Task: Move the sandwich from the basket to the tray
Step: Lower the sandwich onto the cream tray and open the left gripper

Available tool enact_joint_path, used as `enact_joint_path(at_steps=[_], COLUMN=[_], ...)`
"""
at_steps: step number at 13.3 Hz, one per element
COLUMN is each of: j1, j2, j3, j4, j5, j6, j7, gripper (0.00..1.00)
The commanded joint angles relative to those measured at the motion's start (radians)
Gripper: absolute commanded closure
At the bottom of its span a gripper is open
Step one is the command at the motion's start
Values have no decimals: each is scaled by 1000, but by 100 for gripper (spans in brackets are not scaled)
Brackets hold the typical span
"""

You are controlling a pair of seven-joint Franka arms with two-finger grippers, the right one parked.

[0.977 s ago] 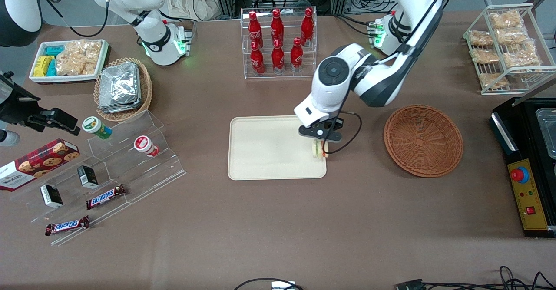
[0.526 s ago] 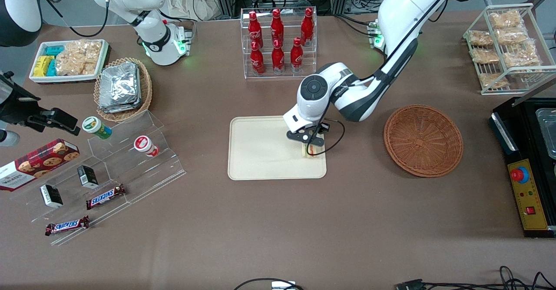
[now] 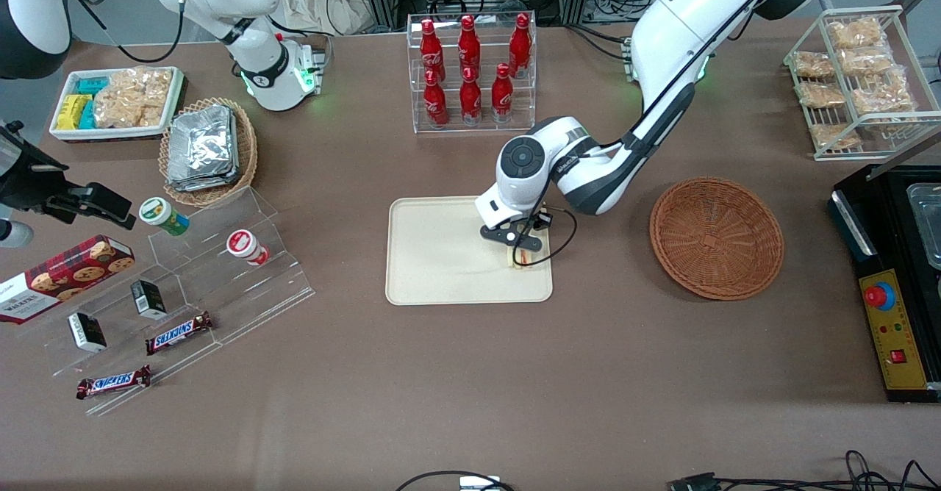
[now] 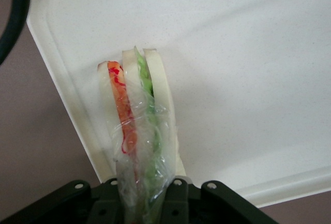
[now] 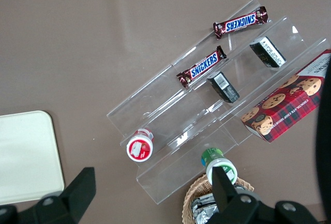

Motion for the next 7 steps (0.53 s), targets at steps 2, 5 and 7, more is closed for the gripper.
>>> enact_joint_path(at_steps=[2, 5, 7], j1=[-19, -24, -27], j2=[33, 36, 47], j3=[5, 5, 5], j4=[39, 39, 49], j5=[24, 23, 26], j6=[-4, -4, -4], j7=[-28, -32, -86], gripper=[92, 77, 35])
